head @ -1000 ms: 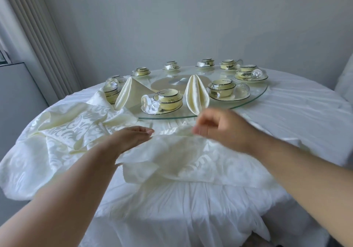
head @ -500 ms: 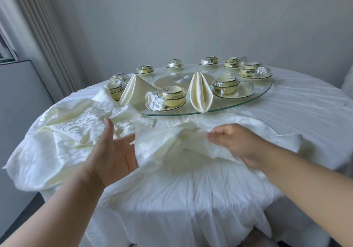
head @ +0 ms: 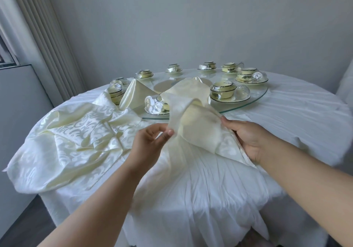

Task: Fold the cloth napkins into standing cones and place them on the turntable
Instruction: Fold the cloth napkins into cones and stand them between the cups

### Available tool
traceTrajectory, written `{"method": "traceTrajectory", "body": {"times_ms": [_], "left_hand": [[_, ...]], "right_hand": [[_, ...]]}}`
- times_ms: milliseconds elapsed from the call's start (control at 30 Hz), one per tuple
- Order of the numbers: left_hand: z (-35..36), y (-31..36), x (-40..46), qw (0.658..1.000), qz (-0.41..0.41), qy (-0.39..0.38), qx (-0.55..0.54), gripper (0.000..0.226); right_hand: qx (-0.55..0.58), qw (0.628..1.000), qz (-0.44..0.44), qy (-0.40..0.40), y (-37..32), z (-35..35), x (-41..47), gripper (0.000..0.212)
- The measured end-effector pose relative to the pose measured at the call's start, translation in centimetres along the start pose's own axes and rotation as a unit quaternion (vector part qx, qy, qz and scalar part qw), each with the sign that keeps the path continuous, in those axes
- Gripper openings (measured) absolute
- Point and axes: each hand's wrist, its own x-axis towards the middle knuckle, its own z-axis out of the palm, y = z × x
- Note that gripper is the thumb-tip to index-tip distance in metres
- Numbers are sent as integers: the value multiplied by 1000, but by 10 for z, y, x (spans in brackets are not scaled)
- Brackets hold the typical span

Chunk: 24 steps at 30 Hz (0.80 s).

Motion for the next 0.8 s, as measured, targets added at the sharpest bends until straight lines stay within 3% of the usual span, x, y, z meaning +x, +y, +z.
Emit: {"method": "traceTrajectory", "body": {"times_ms": [67, 200, 333, 400, 500, 567, 633, 700, 800], "left_hand": [[-5, 8, 1, 1000, 24, 5, 7, 37], [-33, 13, -5, 1000, 9, 8, 6, 40], [-60, 12, -28, 992, -66, -75, 78, 46], [-66, 15, -38, 966, -125, -151, 166, 40], [-64, 14, -41, 922, -159, -222, 275, 42], [-59, 12, -35, 922, -177, -215, 270, 42], [-53, 11, -26, 943, -230, -173, 166, 40], [-46, 5, -16, 957, -251, -113, 96, 42], [-38, -15, -8, 943, -206, -75, 250, 30]], "right_hand": [[0, 1000, 3, -7, -3, -5, -2, 27], [-18, 1000, 4, 16, -13, -24, -8, 23], [-205, 969, -72, 116, -26, -58, -15, 20], [-414, 893, -91, 149, -35, -76, -18, 22], [-717, 682, -10, 146, -48, -86, -13, 32], [-807, 571, 3, 148, -54, -80, -5, 32], [-834, 534, -29, 136, -60, -67, 5, 32], [-832, 540, -47, 118, -62, -51, 22, 36], [-817, 557, -72, 132, -54, -38, 57, 41]]}}
